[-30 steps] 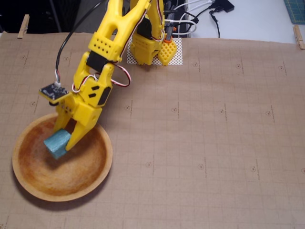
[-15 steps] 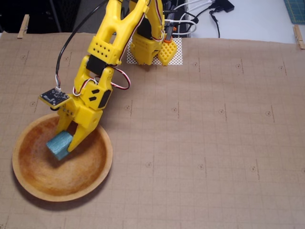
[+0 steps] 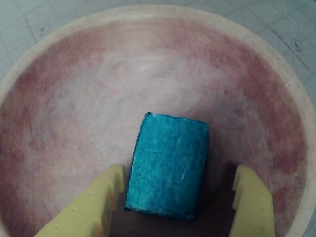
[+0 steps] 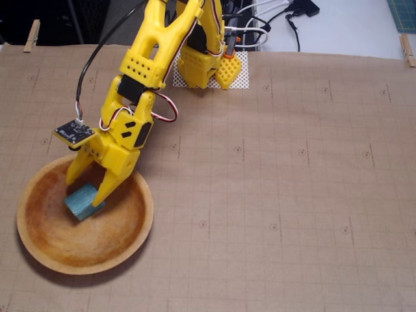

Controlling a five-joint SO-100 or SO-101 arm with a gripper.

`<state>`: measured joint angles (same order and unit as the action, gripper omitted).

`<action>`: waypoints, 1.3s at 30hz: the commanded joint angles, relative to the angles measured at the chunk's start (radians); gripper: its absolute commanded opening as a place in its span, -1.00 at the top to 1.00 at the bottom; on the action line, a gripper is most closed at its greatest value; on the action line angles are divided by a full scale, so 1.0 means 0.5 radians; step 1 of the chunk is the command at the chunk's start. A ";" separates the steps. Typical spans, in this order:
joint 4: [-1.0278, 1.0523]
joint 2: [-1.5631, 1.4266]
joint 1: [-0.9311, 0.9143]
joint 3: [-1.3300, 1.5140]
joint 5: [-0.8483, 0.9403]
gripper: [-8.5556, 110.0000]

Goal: Grasp a blue block and put it in the bowl.

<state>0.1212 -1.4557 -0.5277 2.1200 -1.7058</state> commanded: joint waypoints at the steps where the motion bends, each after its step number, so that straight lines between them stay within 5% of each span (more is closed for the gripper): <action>1: -0.052 -0.080 0.009 -0.126 0.018 0.42; 34: -0.018 -1.672 0.430 0.617 -0.015 0.42; 39: -0.018 -1.746 0.561 0.703 -0.015 0.54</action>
<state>0.1227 -2.2642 -0.2792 2.4774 -1.7058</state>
